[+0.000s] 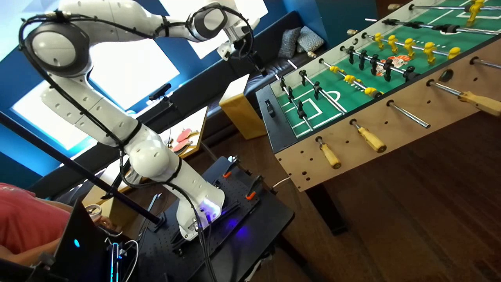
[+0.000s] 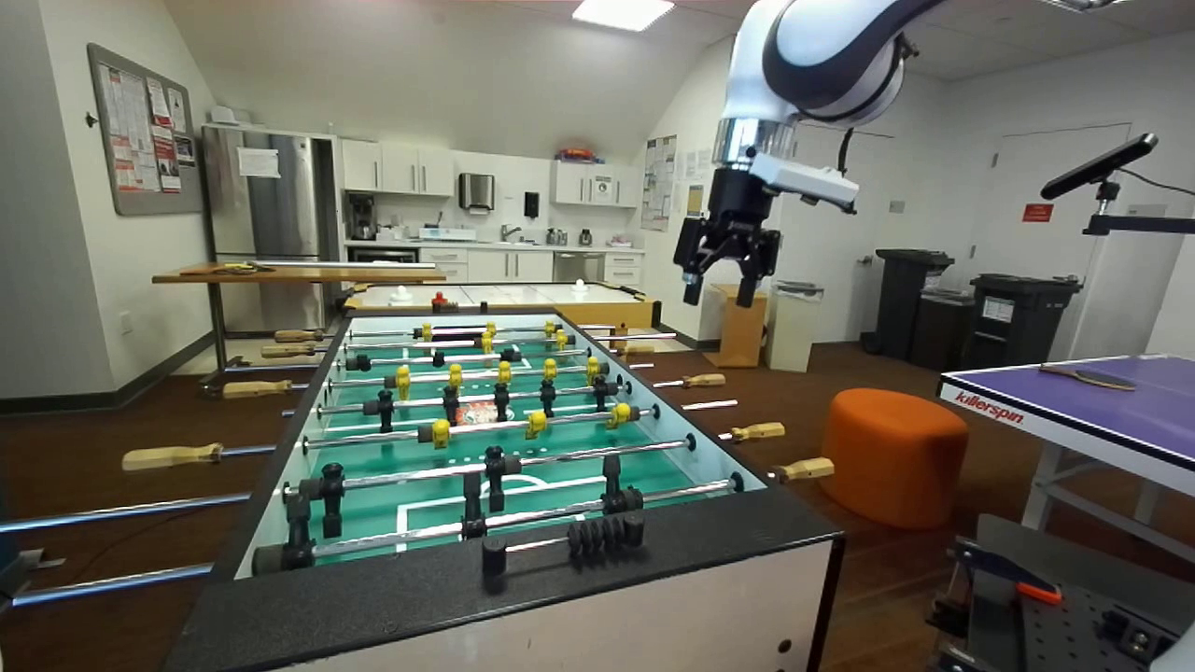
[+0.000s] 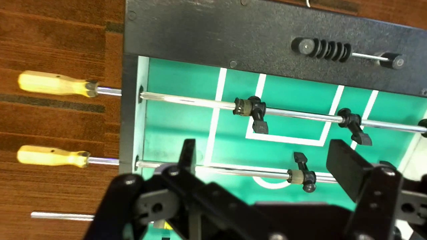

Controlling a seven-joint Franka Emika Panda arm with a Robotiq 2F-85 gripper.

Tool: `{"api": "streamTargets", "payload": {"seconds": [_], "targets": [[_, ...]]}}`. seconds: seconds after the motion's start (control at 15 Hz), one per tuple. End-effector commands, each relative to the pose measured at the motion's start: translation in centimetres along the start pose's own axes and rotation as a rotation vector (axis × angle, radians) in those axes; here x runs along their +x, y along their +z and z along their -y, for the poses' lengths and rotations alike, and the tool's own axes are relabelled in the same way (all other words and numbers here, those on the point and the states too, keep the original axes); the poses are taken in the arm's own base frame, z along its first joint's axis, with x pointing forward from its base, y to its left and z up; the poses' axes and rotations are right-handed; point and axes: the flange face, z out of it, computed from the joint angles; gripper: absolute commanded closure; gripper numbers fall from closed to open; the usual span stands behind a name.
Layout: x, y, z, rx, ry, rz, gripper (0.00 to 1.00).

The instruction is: Push the first Foosball rod to the right

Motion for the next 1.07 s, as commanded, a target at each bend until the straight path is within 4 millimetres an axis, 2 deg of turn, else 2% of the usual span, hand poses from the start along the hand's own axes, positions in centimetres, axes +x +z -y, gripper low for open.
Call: {"api": "streamTargets", "payload": {"seconds": [0.0, 0.13, 0.2, 0.33, 0.6, 0.8, 1.0], "targets": [[2.4, 4.3, 3.3, -0.007, 0.085, -0.026, 0.0], [2.5, 6.3, 4.6, -0.034, 0.074, 0.014, 0.0], [1.4, 5.5, 3.3, -0.021, 0.059, 0.009, 0.0], [1.5, 6.7, 3.7, -0.029, 0.056, 0.026, 0.0], [1.7, 6.1, 3.4, -0.025, 0.062, 0.017, 0.0], [1.4, 7.8, 5.3, -0.04, 0.075, 0.011, 0.0], [1.0, 10.5, 7.6, -0.043, 0.111, 0.006, 0.0]]}}
